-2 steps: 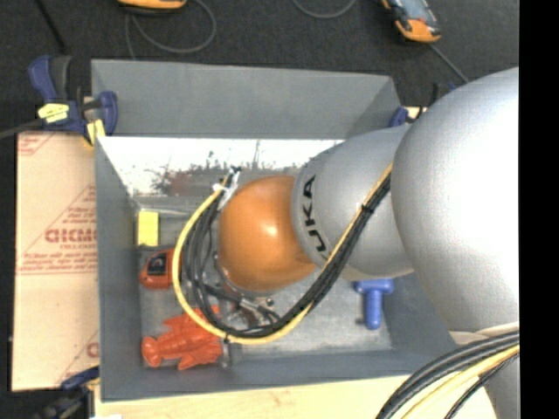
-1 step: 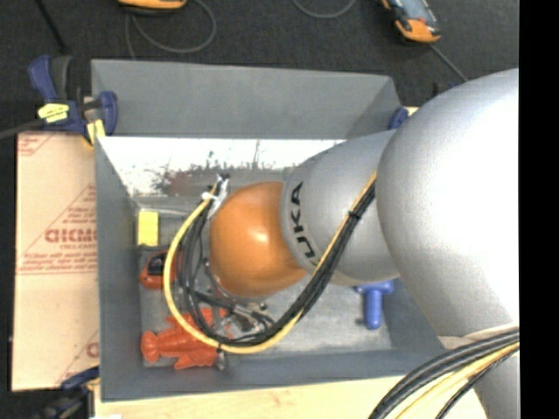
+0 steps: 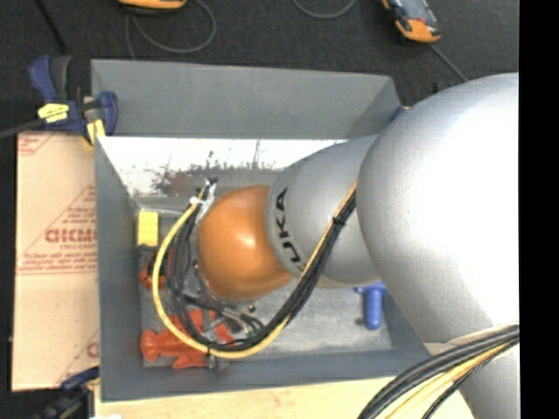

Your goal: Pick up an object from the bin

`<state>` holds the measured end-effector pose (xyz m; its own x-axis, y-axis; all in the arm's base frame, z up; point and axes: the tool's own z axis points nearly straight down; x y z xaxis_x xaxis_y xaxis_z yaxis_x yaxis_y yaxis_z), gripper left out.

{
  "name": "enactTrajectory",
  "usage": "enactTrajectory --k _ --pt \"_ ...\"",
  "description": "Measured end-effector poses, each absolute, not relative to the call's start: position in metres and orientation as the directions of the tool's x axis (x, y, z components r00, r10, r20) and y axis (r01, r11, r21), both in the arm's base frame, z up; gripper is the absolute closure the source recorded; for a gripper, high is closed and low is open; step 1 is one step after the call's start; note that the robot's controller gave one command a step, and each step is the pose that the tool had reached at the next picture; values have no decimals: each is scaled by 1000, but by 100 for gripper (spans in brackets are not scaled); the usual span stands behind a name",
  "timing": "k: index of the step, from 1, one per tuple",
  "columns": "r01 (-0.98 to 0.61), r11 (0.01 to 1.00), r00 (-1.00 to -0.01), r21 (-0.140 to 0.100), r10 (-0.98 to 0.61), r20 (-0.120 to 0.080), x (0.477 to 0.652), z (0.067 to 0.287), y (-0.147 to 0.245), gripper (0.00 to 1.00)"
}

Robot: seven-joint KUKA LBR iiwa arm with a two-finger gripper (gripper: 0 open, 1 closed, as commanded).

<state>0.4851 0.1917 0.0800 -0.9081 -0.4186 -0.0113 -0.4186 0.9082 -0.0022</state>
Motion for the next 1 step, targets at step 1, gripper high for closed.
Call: enactTrajectory --k 1 --pt "-200 980 -980 2 -200 -5 492 74 186 100"
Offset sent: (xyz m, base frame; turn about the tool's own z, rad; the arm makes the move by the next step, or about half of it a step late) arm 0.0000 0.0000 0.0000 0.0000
